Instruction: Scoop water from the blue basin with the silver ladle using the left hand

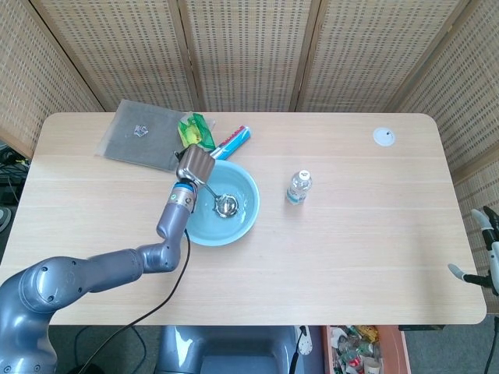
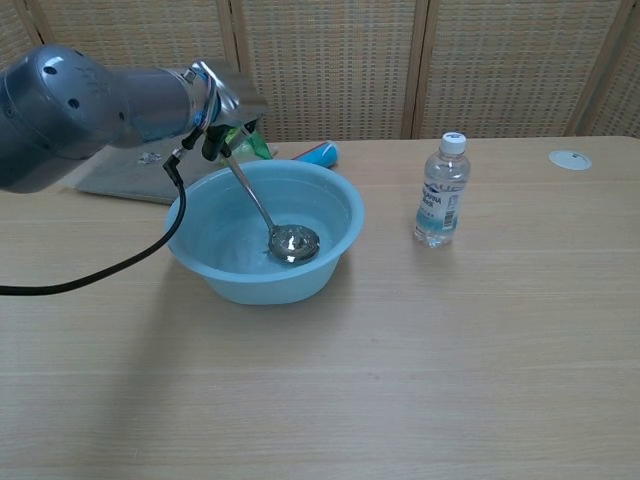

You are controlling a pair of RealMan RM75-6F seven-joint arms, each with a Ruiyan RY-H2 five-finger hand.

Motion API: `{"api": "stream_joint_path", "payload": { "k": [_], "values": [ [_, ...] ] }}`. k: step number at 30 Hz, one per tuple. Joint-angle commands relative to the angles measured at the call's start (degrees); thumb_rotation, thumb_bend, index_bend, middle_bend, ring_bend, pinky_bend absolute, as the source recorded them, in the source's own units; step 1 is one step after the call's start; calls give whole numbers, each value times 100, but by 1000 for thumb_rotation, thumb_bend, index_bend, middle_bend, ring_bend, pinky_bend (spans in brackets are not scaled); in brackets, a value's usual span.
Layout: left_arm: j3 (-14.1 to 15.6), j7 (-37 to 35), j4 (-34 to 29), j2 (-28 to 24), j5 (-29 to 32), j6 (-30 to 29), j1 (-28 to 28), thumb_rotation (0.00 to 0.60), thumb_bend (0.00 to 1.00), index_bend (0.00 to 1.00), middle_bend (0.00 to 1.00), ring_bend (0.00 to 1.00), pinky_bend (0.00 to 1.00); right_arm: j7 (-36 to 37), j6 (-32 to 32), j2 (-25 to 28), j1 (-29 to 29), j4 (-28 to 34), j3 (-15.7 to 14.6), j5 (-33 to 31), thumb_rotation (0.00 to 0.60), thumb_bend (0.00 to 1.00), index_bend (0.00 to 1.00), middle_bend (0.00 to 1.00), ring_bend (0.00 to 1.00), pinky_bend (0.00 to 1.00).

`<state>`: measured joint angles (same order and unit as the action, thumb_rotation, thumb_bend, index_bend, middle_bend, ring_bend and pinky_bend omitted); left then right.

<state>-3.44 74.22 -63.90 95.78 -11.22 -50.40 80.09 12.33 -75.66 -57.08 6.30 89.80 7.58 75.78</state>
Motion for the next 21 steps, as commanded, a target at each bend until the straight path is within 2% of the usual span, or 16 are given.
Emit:
{"api": "stream_joint_path", "payload": {
  "k": [1,10,21],
  "values": [
    [-184,-53,-300,-264,441,106,-65,600,637,983,993,1000,1000,-38,33,-15,18,4,-5,-11,600,0,0,0,0,0],
    [-285,93,-817,-704,1076,63,-21,600,650,985,993,1000,1000,-189,102,-60,63,18,-1,-73,600,0,0,0,0,0],
    [-391,203,-1238,-1069,1552,-117,127,600,653,985,993,1000,1000,-278,169,-93,96,5,21,-174,600,0,0,0,0,0]
  ]
}}
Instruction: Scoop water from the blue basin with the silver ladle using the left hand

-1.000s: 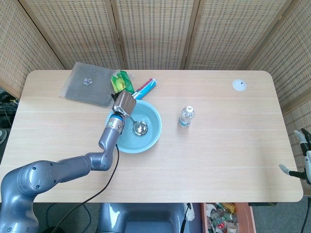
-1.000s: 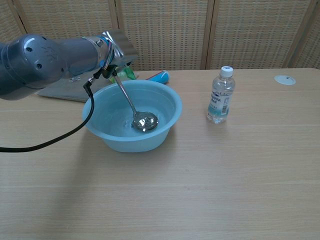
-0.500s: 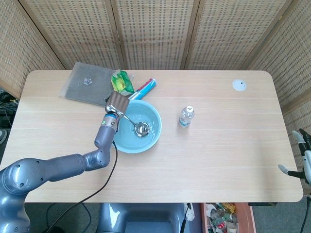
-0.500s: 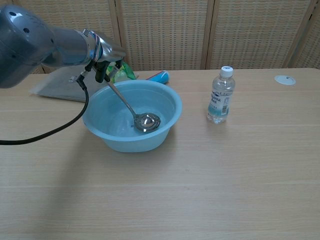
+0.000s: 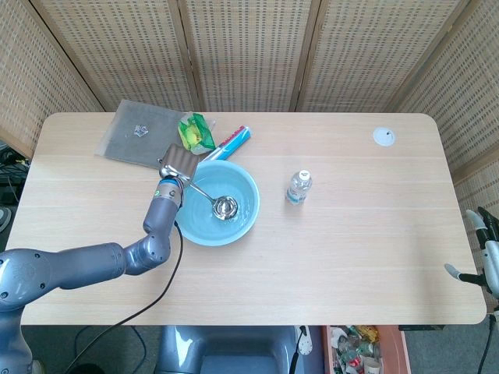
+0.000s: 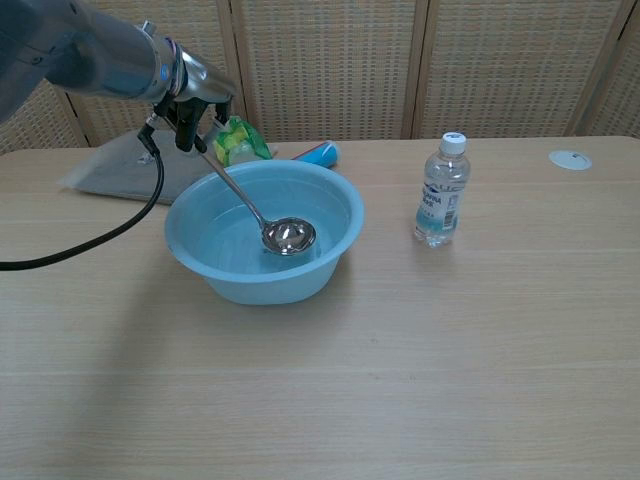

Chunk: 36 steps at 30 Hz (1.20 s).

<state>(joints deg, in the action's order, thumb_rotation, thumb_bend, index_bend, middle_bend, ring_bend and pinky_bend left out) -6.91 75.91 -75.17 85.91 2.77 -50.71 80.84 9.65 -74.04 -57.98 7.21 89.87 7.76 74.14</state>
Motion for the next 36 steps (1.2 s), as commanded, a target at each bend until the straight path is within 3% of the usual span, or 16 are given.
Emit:
{"api": "stream_joint_path", "payload": {
  "k": [1,22,36],
  "values": [
    [-67,52,-162,-122,215,-119,77,600,654,985,993,1000,1000,-19,15,-6,8,-3,5,-19,600,0,0,0,0,0],
    [-493,369,-718,-712,1316,-291,427,600,657,985,993,1000,1000,-145,43,-37,19,20,17,-111,600,0,0,0,0,0],
    [-691,552,-1300,-1414,1884,-466,544,600,666,985,993,1000,1000,-298,40,-82,33,44,13,-143,600,0,0,0,0,0]
  ]
}}
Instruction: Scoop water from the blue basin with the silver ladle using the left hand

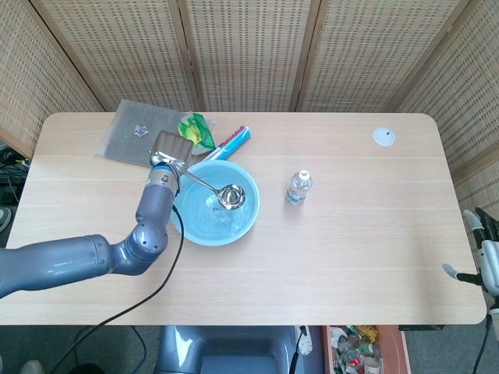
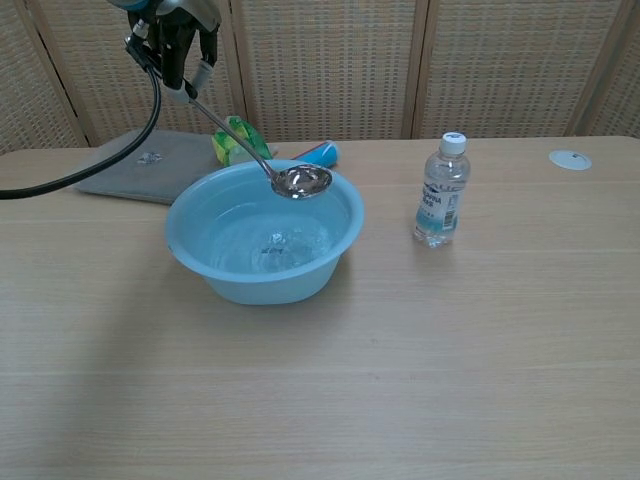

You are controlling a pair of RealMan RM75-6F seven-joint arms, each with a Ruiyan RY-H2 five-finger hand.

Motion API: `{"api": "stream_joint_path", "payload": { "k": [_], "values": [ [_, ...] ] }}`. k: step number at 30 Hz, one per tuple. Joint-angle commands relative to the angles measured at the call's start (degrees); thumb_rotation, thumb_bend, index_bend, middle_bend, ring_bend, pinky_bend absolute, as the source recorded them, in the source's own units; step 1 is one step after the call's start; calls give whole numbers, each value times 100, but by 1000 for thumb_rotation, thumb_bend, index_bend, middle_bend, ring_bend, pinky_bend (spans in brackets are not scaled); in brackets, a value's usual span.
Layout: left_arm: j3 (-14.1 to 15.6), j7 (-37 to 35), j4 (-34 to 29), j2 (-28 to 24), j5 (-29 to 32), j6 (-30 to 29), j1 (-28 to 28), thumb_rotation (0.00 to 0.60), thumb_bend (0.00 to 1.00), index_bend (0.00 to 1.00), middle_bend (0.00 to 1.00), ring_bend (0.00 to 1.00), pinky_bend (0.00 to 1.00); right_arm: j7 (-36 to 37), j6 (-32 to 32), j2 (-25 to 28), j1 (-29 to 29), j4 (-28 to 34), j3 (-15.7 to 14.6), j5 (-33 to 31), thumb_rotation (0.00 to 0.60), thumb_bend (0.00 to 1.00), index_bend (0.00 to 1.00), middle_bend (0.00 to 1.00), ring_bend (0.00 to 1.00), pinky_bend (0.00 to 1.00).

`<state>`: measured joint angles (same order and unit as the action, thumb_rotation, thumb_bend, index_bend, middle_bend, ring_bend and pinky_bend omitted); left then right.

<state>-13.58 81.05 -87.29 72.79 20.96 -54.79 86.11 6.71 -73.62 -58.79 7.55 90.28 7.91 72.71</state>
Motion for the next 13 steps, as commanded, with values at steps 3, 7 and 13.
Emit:
{"api": "stream_joint_path", "payload": {
  "k": [3,7,13],
  "values": [
    [-44,53,-169,-208,147,-100,12,600,666,986,993,1000,1000,-15,-10,-3,-6,8,-8,10,600,0,0,0,0,0],
    [-55,87,-251,-316,236,-122,-3,600,666,989,993,1000,1000,-35,-34,-7,-12,24,-17,36,600,0,0,0,0,0],
    [-57,132,-287,-369,336,-214,-5,600,666,989,993,1000,1000,-59,-46,-16,-16,33,-26,50,600,0,0,0,0,0]
  ]
}}
